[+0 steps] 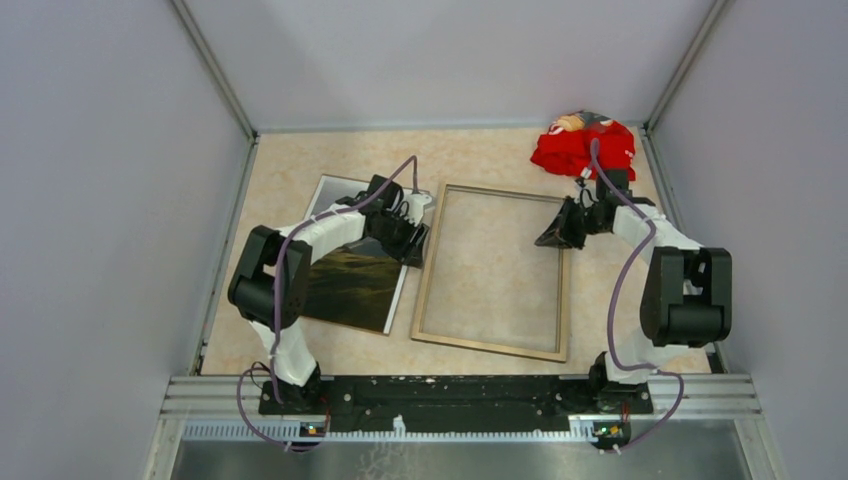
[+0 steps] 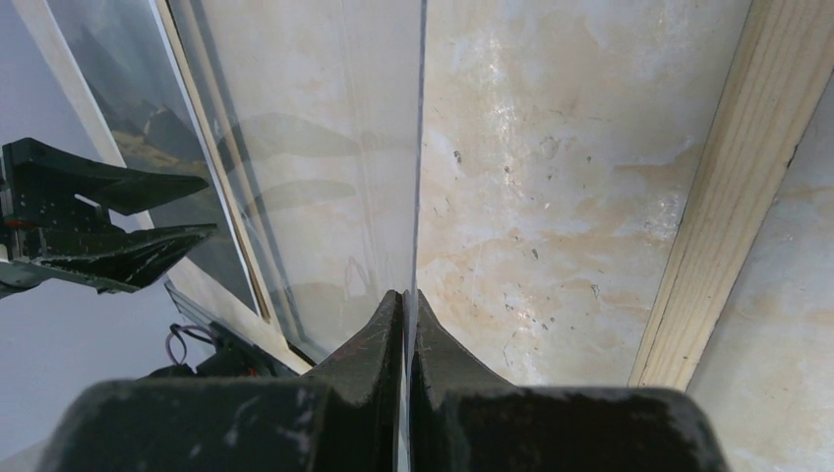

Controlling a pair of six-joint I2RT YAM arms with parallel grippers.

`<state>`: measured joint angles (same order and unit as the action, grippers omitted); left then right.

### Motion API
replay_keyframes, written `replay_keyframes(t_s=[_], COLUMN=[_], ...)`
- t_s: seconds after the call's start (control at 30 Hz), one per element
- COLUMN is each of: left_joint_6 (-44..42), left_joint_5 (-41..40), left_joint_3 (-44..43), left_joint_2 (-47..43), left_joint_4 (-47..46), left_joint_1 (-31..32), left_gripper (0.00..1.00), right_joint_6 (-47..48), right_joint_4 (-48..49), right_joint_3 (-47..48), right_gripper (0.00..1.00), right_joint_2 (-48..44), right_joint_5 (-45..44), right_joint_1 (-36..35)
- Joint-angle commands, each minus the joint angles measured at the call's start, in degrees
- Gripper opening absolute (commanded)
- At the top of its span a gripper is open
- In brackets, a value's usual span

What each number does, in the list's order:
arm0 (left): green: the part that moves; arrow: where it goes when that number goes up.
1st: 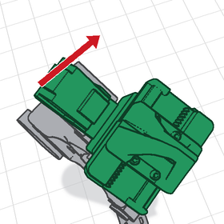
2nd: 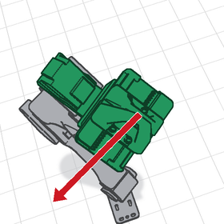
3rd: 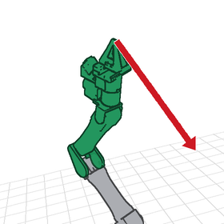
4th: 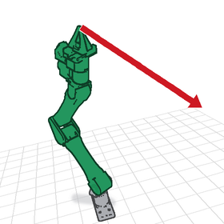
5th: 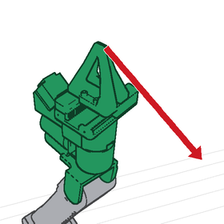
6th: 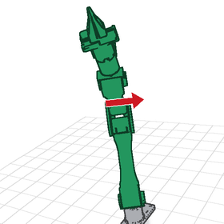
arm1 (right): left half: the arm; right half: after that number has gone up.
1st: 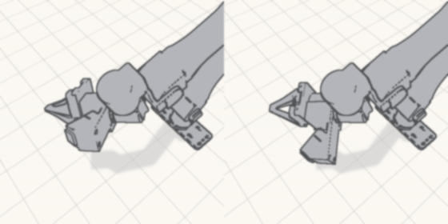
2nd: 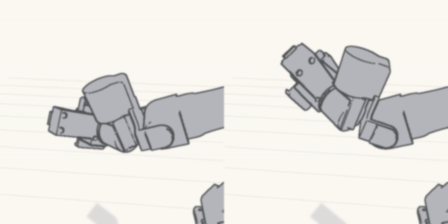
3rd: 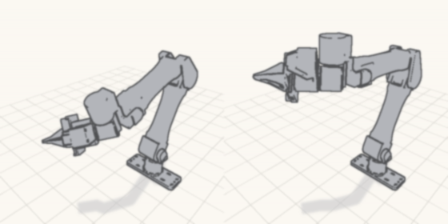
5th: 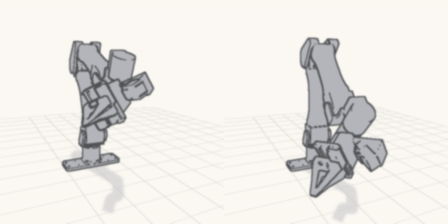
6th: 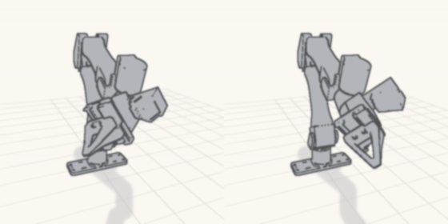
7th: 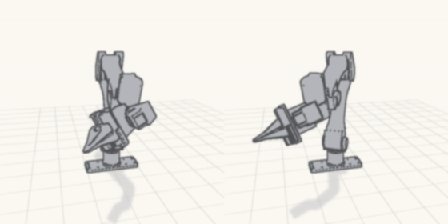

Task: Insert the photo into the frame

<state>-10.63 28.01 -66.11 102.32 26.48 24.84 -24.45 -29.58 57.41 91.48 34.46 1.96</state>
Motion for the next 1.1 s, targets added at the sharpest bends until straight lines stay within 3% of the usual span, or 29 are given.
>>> replay_keyframes(t_s=[0.0,0.63,1.07], left_joint_6=[0.2,0.1,0.5], left_joint_5=[0.2,0.3,0.3], left_joint_3=[-1.2,-0.9,-0.3], left_joint_2=[0.8,1.8,2.9], left_joint_4=[-1.9,-2.5,-3.3], left_joint_1=[0.7,1.5,2.7], left_gripper=[0.54,0.52,0.27], right_joint_6=[1.8,2.2,-11.7], right_joint_4=[-0.3,-1.1,14.5], right_joint_3=[3.8,5.5,-2.2], right_gripper=[0.00,0.00,0.00], right_joint_2=[0.8,2.9,-4.3], right_joint_5=[-2.0,0.1,15.7], right_joint_1=[0.4,0.5,0.4])
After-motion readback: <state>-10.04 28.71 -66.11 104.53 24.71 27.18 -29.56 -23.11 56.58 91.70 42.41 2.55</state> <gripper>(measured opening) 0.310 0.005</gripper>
